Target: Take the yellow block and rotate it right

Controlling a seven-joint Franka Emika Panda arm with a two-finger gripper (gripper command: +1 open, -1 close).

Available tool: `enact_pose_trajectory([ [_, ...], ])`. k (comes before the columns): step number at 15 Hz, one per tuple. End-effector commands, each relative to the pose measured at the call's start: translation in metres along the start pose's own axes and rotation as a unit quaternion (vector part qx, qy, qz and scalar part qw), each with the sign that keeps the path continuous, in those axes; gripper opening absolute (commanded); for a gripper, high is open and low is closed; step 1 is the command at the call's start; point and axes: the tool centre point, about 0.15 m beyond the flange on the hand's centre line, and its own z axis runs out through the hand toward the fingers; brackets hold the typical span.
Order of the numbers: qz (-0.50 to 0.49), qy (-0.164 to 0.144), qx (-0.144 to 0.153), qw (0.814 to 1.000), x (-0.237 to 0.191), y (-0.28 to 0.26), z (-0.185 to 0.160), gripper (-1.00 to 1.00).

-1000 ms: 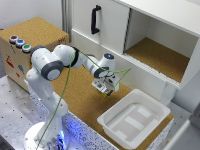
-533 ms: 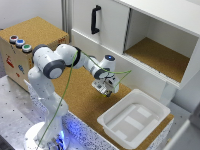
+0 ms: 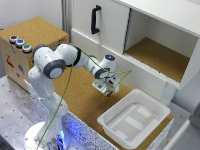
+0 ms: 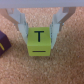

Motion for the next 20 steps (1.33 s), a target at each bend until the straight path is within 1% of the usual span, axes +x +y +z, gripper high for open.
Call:
enact_pose_trajectory([
  [1, 0.013, 0.001, 0.023, 1.0, -0.011, 0.002, -0.071, -1.0],
  [2, 0.038, 0.0, 0.031, 0.999, -0.011, 0.003, -0.074, -1.0],
  [3, 0.062, 0.002, 0.023, 0.998, -0.011, 0.003, -0.075, -1.0],
  [4, 0.095, 0.001, 0.037, 0.995, -0.011, 0.004, -0.075, -1.0],
  [6, 0.142, 0.004, 0.043, 0.989, -0.013, 0.004, -0.074, -1.0],
  [7, 0.167, 0.002, 0.048, 0.985, -0.013, 0.007, -0.073, -1.0],
  [8, 0.203, -0.001, 0.06, 0.977, -0.014, 0.014, -0.071, -1.0],
  [9, 0.225, 0.002, 0.055, 0.973, -0.015, 0.018, -0.07, -1.0],
  [10, 0.251, -0.001, 0.057, 0.966, -0.016, 0.023, -0.068, -1.0],
  [11, 0.273, -0.006, 0.054, 0.96, -0.018, 0.025, -0.065, -1.0],
  [12, 0.283, -0.004, 0.031, 0.958, -0.017, 0.025, -0.061, -1.0],
  [13, 0.286, -0.003, 0.028, 0.958, -0.016, 0.024, -0.059, -1.0],
  [14, 0.296, -0.002, 0.013, 0.955, -0.014, 0.019, -0.055, -1.0],
  [16, 0.327, -0.009, 0.004, 0.945, -0.013, 0.009, -0.05, -1.0],
  [17, 0.344, -0.014, -0.007, 0.939, -0.012, 0.004, -0.045, -1.0],
  [18, 0.374, -0.017, -0.007, 0.927, -0.012, 0.0, -0.037, -1.0],
  [20, 0.443, -0.018, -0.012, 0.896, -0.013, -0.003, -0.026, -1.0],
])
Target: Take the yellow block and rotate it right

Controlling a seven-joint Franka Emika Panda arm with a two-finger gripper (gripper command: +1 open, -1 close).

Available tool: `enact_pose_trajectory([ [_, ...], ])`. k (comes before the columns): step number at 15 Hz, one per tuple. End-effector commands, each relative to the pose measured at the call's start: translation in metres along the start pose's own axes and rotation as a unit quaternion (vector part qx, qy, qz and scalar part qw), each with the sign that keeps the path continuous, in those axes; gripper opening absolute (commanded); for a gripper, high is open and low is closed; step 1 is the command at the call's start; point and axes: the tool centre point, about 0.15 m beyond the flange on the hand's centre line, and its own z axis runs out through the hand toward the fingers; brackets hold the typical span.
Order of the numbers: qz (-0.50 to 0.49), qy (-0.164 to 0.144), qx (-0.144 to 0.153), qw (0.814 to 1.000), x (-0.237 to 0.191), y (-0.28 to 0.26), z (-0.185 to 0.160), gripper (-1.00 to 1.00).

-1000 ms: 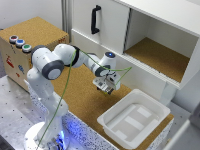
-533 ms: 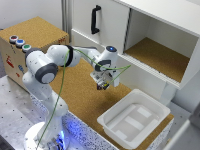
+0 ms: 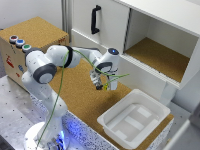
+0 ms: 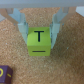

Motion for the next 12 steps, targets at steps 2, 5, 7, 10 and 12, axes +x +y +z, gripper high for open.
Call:
enact_pose_trajectory([
  [2, 0.172, 0.017, -0.026, 0.985, 0.0, -0.01, 0.034, -1.0],
  [5, 0.274, 0.012, -0.016, 0.962, 0.002, 0.007, 0.045, -1.0],
  [7, 0.34, 0.02, 0.001, 0.94, -0.004, 0.012, 0.054, -1.0],
  [10, 0.411, 0.032, 0.015, 0.911, -0.006, 0.003, 0.068, -1.0],
  [12, 0.436, 0.045, 0.009, 0.899, -0.003, 0.003, 0.067, -1.0],
])
